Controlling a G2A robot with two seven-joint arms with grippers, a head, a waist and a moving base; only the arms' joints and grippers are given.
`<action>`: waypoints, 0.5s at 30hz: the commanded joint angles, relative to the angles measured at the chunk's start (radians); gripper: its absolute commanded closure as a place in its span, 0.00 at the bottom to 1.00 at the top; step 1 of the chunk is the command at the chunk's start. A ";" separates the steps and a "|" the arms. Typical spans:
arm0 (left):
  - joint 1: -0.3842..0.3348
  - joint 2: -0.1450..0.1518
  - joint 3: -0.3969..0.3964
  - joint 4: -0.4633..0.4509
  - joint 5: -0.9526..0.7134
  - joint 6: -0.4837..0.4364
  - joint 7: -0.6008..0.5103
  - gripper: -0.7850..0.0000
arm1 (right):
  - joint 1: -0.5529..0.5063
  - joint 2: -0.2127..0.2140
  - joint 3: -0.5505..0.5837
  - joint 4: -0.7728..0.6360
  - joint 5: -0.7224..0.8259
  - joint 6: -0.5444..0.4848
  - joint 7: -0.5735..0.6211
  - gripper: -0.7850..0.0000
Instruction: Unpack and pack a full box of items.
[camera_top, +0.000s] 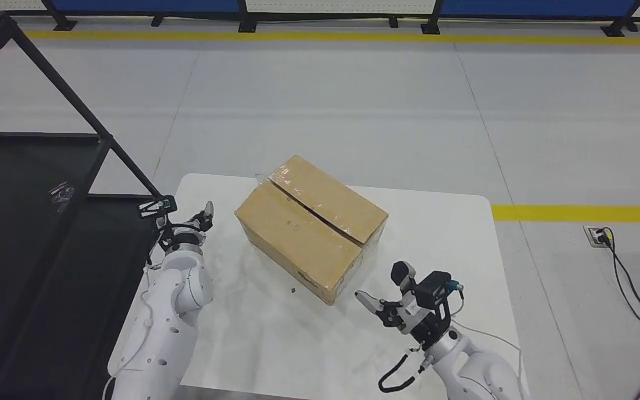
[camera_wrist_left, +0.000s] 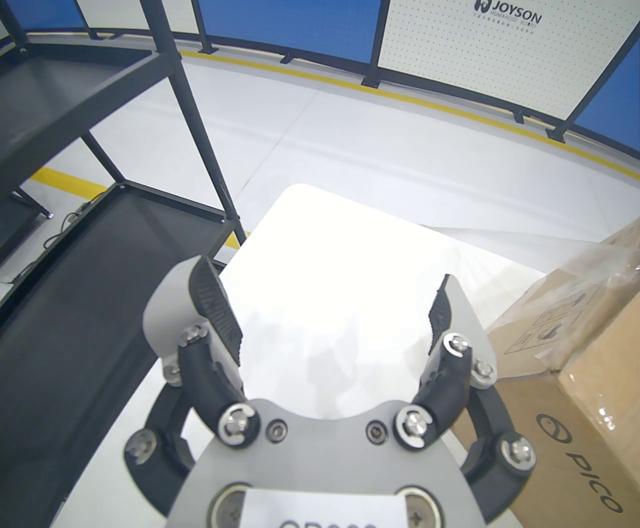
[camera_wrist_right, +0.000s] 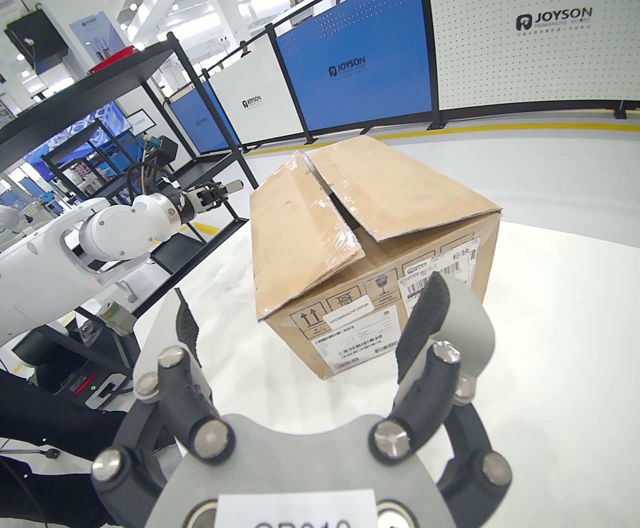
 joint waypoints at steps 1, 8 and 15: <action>0.000 0.000 0.000 0.000 0.000 0.000 0.000 0.00 | 0.000 0.000 0.000 0.000 0.000 0.000 0.000 0.00; -0.099 -0.005 0.027 0.129 0.060 -0.035 0.047 0.00 | 0.032 -0.002 -0.009 0.018 0.028 0.007 0.034 0.00; -0.198 -0.007 0.060 0.312 0.103 -0.201 0.127 0.00 | 0.050 -0.001 0.011 0.047 0.104 -0.026 0.052 0.00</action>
